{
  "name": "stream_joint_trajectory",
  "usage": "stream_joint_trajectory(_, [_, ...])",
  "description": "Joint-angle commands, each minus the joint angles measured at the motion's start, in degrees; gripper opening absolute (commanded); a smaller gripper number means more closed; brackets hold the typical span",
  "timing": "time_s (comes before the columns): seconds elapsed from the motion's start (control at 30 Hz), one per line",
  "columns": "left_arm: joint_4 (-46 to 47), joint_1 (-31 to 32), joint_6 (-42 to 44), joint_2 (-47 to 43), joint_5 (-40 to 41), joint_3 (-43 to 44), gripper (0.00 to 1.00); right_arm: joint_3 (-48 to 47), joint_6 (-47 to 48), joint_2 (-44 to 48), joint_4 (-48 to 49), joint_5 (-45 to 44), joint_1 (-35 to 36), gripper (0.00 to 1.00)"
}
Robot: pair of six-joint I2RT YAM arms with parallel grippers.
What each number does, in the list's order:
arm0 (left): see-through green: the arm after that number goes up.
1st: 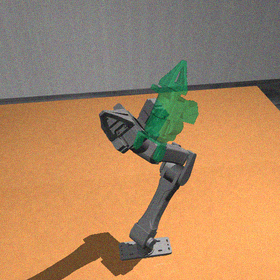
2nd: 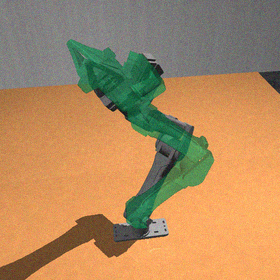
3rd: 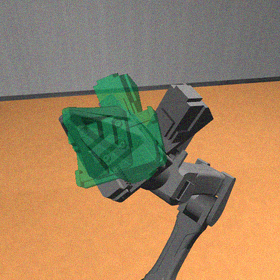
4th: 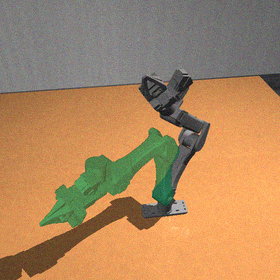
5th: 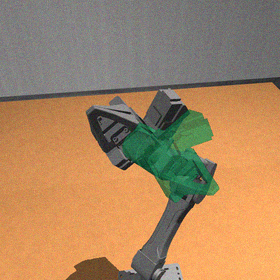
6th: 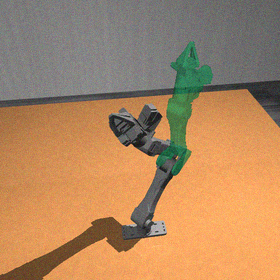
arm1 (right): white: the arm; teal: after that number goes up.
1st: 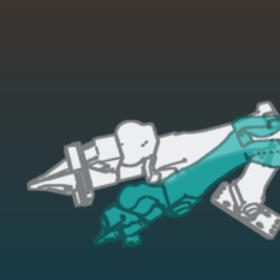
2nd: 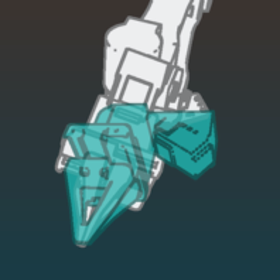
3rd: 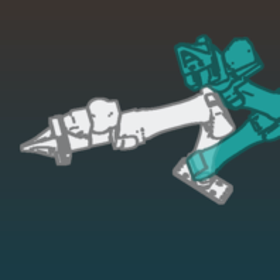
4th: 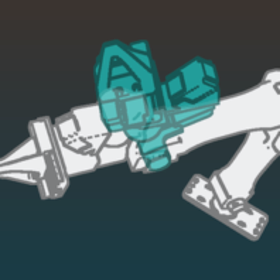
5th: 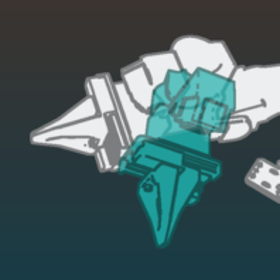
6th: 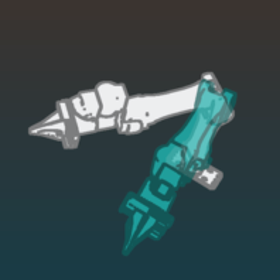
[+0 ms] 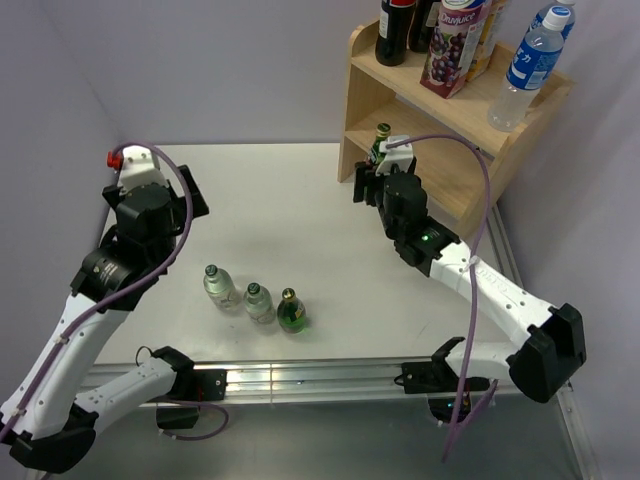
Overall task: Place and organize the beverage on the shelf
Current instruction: Place the drink on the shelf.
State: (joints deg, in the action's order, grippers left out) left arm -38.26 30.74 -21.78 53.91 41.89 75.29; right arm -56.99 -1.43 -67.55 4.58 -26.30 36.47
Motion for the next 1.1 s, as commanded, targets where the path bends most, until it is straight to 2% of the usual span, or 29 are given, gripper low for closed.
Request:
stream_joint_trajectory(0.0, [6.3,-0.9,3.2,-4.1,1.9,-5.9,1.00,-6.7,0.8,-1.3,14.2,-3.3,-2.8,0.00])
stream_joint_trajectory(0.33, [9.6,-0.9,3.9,-7.2,-1.5,-10.2,0.99,-8.5,5.2,-7.8,21.3,-2.8,-7.6,0.00])
stream_joint_trajectory(0.63, [10.2,-0.9,4.1,-6.9,-3.5,-11.0,1.00,-9.2,3.3,-10.4,21.4,-0.1,-11.9,0.00])
stream_joint_trajectory(1.07, [10.6,-0.9,4.3,-7.0,-4.4,-11.4,1.00,-6.6,1.5,-14.0,24.9,-1.5,-15.1,0.00])
